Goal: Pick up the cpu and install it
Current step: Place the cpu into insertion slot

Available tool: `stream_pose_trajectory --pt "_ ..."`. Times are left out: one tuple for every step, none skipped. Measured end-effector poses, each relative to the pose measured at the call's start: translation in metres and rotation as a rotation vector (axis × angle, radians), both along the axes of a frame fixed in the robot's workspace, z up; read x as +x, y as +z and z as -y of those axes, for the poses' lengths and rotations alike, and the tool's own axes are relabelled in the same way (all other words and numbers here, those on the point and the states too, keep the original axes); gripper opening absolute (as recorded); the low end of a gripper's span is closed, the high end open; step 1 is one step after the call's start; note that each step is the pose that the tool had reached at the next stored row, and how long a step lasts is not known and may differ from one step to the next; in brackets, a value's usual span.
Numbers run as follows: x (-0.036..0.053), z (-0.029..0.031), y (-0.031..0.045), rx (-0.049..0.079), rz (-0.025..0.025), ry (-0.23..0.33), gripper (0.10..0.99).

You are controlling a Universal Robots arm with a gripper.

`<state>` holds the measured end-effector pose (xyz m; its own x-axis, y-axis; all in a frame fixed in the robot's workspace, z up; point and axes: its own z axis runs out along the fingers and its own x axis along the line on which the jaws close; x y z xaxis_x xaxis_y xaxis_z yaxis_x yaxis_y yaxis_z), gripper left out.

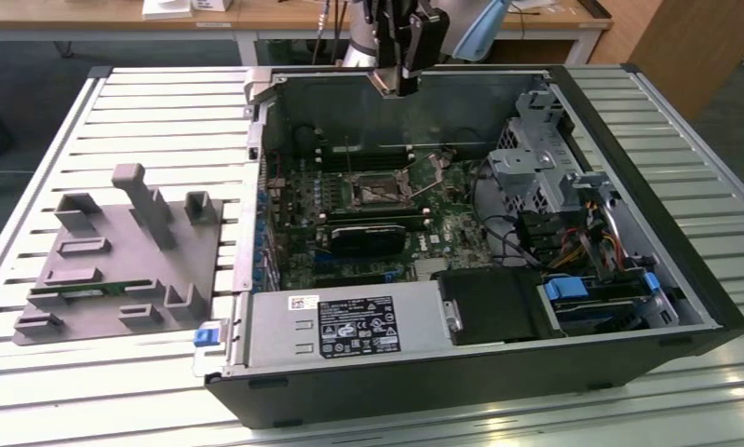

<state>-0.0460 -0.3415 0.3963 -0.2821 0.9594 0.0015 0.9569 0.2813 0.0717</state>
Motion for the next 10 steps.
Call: stream_pose_trajectory --pt "0.0 0.0 0.0 0.0 0.0 -0.007 0.541" --pt "0.0 0.0 0.0 0.0 0.0 -0.015 0.541" --pt "0.0 0.0 0.0 0.0 0.0 -0.023 0.541" --pt "0.0 -0.0001 -0.0001 0.0 0.0 -0.031 0.541" --pt "0.0 -0.0001 -0.0001 0.0 0.0 -0.039 0.541" --pt "0.0 -0.0001 -0.0001 0.0 0.0 -0.047 0.541" --pt "0.0 -0.0001 -0.0001 0.0 0.0 -0.056 0.541" --pt "0.0 -0.0001 -0.0002 0.0 0.0 -0.064 0.541" --pt "0.0 -0.0001 -0.0002 0.0 0.0 -0.073 0.541" --pt "0.0 -0.0001 -0.0002 0.0 0.0 -0.081 0.541"
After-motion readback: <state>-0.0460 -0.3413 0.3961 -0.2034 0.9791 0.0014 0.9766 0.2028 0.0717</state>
